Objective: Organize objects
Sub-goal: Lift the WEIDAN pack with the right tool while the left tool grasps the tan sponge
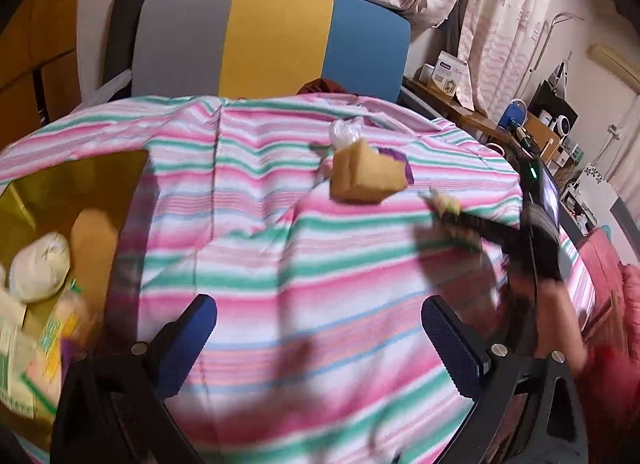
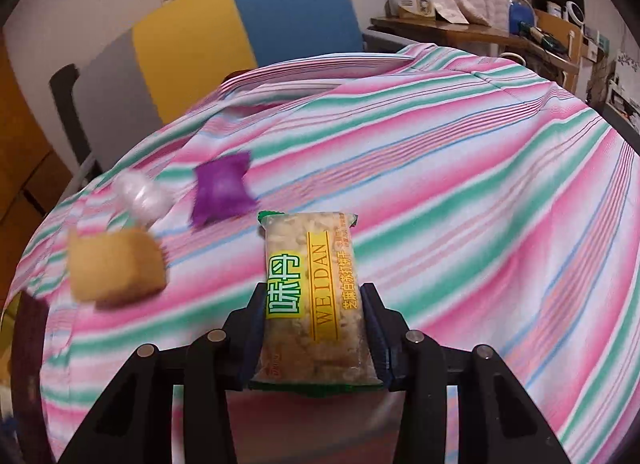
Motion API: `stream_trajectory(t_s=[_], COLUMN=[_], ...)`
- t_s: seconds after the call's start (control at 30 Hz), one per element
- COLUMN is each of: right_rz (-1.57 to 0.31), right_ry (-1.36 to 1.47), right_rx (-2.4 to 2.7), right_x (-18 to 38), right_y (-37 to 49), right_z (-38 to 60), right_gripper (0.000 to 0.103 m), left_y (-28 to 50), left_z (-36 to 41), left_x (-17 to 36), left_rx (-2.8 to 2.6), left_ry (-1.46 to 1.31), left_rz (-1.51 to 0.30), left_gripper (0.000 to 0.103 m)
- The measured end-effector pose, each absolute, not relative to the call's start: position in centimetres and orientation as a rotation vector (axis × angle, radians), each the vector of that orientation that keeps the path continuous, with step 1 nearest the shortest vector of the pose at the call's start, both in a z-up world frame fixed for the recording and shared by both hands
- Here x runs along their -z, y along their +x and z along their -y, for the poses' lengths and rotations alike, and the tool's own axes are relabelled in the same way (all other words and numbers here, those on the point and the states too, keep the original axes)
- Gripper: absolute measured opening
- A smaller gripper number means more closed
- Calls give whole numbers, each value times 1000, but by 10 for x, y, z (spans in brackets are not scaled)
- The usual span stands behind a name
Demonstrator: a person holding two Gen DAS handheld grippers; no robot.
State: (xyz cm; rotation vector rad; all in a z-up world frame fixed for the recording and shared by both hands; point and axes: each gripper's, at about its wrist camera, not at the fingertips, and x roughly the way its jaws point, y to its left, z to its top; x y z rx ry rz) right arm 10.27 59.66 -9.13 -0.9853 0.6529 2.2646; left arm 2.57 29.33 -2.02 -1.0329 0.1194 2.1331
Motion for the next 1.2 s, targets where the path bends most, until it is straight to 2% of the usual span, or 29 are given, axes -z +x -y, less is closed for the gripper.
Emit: stream_trajectory(t_s=[0.23, 0.47, 0.7, 0.77, 0.8, 0.83, 0.97, 1.1, 1.2], right_rz=[-496, -472, -461, -456, -455, -454, -455, -458, -457], right_ry=[-991, -950, -933, -931, -931, -929, -922, -917, -914], right_rx=[-2291, -2294, -2294, -2293, -2293, -2293, -2293, -2293, -2290], right_x=[95, 98, 99, 99, 100, 100, 100, 100, 100], right_y=[96, 98, 101, 101, 101, 101, 102, 102, 102], right_z=[-571, -568, -568, -568, -568, -568, -568, -568, -568], right_gripper=[45, 45, 46, 46, 46, 46, 46, 46, 46], left_y=[-10, -29, -52, -54, -51, -49, -35, -25, -15], left_z=[-362, -438, -474, -474, -471, -470, -464, -453, -446], left_x=[12, 21, 46, 51, 53, 54, 63, 72, 69], left_rx=[-2167, -2091, -1945, -1925, -1918, -1921, -1964, -2055, -2073], left_ry=[-979, -705, -713, -713, -690, -678, -621, -586, -553], left_rz=[-199, -568, -682, -656, -635, -636, -672, -707, -702], left_gripper=[103, 103, 103, 96, 79, 75, 72, 60, 59])
